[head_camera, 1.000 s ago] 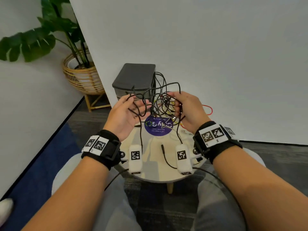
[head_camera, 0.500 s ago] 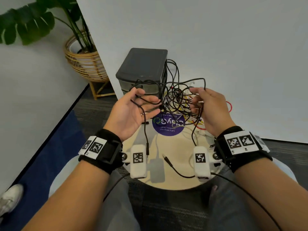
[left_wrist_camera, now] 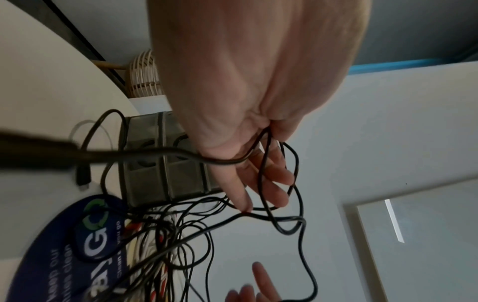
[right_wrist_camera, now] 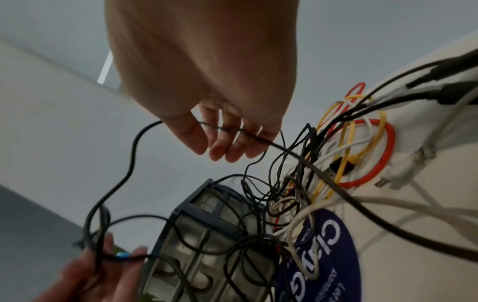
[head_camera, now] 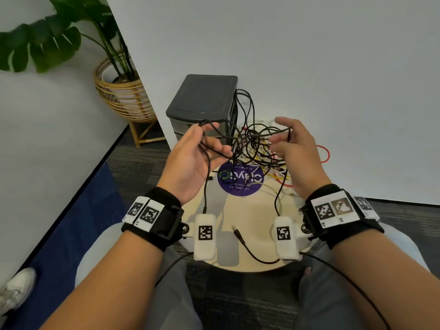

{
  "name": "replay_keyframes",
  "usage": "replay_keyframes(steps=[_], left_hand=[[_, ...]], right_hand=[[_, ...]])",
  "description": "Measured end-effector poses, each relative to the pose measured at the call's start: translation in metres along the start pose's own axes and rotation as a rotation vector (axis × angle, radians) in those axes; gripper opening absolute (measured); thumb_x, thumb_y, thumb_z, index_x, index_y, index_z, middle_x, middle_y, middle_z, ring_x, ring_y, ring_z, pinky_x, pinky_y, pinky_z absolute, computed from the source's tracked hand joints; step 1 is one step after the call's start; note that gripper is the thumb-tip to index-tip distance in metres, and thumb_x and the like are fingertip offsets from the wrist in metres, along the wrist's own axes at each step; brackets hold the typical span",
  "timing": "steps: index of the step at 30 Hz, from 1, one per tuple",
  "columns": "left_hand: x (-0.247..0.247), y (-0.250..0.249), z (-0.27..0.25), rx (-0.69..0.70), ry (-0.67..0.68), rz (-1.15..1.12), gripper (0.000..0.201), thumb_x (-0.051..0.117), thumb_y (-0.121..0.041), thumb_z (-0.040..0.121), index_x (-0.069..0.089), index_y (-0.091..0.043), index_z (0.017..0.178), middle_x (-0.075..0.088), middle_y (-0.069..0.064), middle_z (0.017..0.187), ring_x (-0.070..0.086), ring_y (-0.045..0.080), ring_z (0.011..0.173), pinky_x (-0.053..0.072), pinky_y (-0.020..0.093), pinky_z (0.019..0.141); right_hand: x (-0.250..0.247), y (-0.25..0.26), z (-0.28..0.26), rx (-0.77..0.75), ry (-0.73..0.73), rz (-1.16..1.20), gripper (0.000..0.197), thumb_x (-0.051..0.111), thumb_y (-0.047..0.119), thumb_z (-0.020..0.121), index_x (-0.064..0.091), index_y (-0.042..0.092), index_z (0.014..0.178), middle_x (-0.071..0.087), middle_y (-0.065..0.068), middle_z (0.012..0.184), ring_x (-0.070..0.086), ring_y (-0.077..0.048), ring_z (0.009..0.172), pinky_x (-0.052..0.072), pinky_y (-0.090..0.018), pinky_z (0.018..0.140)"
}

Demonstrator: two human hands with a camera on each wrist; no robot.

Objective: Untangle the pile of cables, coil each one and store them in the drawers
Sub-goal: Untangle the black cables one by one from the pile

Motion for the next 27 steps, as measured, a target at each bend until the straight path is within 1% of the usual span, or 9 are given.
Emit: replay_keyframes(steps=[3, 6, 9, 13, 17, 19, 22, 25, 27], left_hand=[[0.005, 0.006, -0.001, -0.028, 0.009, 0.047, 0.039, 0.032, -0.028, 0.112, 0.056, -0.006, 0.134, 0.057, 0.008, 0.081, 0.068, 0.028, 0.089, 0.055, 0.051, 0.101], [0.01, 0.01, -0.002, -0.033, 0.025, 0.084, 0.039, 0.034, -0.025, 0.112, 0.054, -0.006, 0.14, 0.058, 0.008, 0.081, 0.068, 0.028, 0.09, 0.054, 0.051, 0.102], [0.014, 0.01, -0.003, -0.016, 0.041, 0.122, 0.038, 0.035, -0.022, 0.112, 0.056, -0.01, 0.141, 0.061, 0.01, 0.082, 0.068, 0.029, 0.092, 0.055, 0.047, 0.1], [0.014, 0.005, -0.004, 0.018, 0.052, 0.16, 0.036, 0.039, -0.016, 0.11, 0.059, -0.011, 0.14, 0.06, 0.011, 0.083, 0.066, 0.026, 0.091, 0.056, 0.041, 0.095], [0.017, 0.003, -0.004, 0.069, 0.061, 0.224, 0.033, 0.046, -0.008, 0.107, 0.063, -0.007, 0.135, 0.058, 0.013, 0.085, 0.057, 0.029, 0.095, 0.056, 0.045, 0.098], [0.017, 0.003, -0.003, 0.081, 0.054, 0.252, 0.031, 0.047, -0.006, 0.106, 0.066, -0.005, 0.13, 0.061, 0.014, 0.092, 0.054, 0.032, 0.098, 0.051, 0.052, 0.102], [0.017, 0.0, -0.004, 0.089, 0.039, 0.296, 0.029, 0.048, -0.005, 0.105, 0.068, -0.004, 0.126, 0.062, 0.011, 0.092, 0.052, 0.033, 0.094, 0.047, 0.05, 0.092], [0.019, 0.0, -0.005, 0.085, 0.036, 0.344, 0.03, 0.048, -0.003, 0.105, 0.065, 0.0, 0.129, 0.07, 0.021, 0.118, 0.064, 0.027, 0.098, 0.054, 0.043, 0.095], [0.021, 0.002, -0.004, 0.078, 0.055, 0.338, 0.03, 0.049, -0.002, 0.104, 0.066, -0.001, 0.129, 0.065, 0.029, 0.123, 0.061, 0.026, 0.093, 0.053, 0.04, 0.093]], right_hand=[[0.003, 0.009, -0.008, -0.053, -0.012, -0.008, 0.074, 0.057, -0.011, 0.079, 0.051, 0.032, 0.139, 0.056, 0.004, 0.113, 0.056, -0.01, 0.109, 0.047, -0.027, 0.083], [0.008, 0.025, -0.019, -0.232, 0.018, -0.136, 0.075, 0.056, 0.004, 0.073, 0.051, 0.039, 0.139, 0.051, 0.01, 0.132, 0.044, -0.007, 0.129, 0.04, -0.029, 0.1], [0.022, 0.037, -0.028, -0.42, 0.089, -0.342, 0.051, 0.057, 0.025, 0.081, 0.06, 0.035, 0.132, 0.055, 0.012, 0.128, 0.039, -0.006, 0.128, 0.03, -0.031, 0.107], [0.034, 0.036, -0.031, -0.505, 0.117, -0.542, 0.034, 0.055, 0.05, 0.094, 0.064, 0.038, 0.124, 0.062, 0.021, 0.109, 0.052, -0.006, 0.114, 0.036, -0.054, 0.107], [0.048, 0.042, -0.036, -0.556, 0.164, -0.548, 0.04, 0.056, 0.049, 0.093, 0.052, 0.042, 0.132, 0.056, 0.02, 0.114, 0.054, -0.008, 0.113, 0.04, -0.054, 0.102], [0.054, 0.051, -0.041, -0.613, 0.159, -0.55, 0.033, 0.059, 0.046, 0.092, 0.053, 0.036, 0.124, 0.055, 0.015, 0.114, 0.054, -0.01, 0.112, 0.039, -0.054, 0.101], [0.059, 0.054, -0.045, -0.637, 0.153, -0.573, 0.022, 0.065, 0.04, 0.092, 0.055, 0.029, 0.109, 0.055, 0.012, 0.108, 0.054, -0.01, 0.103, 0.037, -0.051, 0.1], [0.061, 0.05, -0.039, -0.635, 0.111, -0.594, 0.008, 0.064, 0.033, 0.095, 0.059, 0.027, 0.094, 0.053, 0.01, 0.099, 0.054, -0.01, 0.093, 0.043, -0.054, 0.094], [0.056, 0.047, -0.033, -0.612, 0.071, -0.545, 0.008, 0.063, 0.03, 0.096, 0.057, 0.029, 0.09, 0.052, 0.011, 0.095, 0.052, -0.009, 0.088, 0.048, -0.054, 0.088]])
Point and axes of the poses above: each hand's wrist, its own z-axis towards the middle knuckle, its own x-axis out of the palm, y = z × x, the point moved 8 cm from there along z, towards the middle knuckle
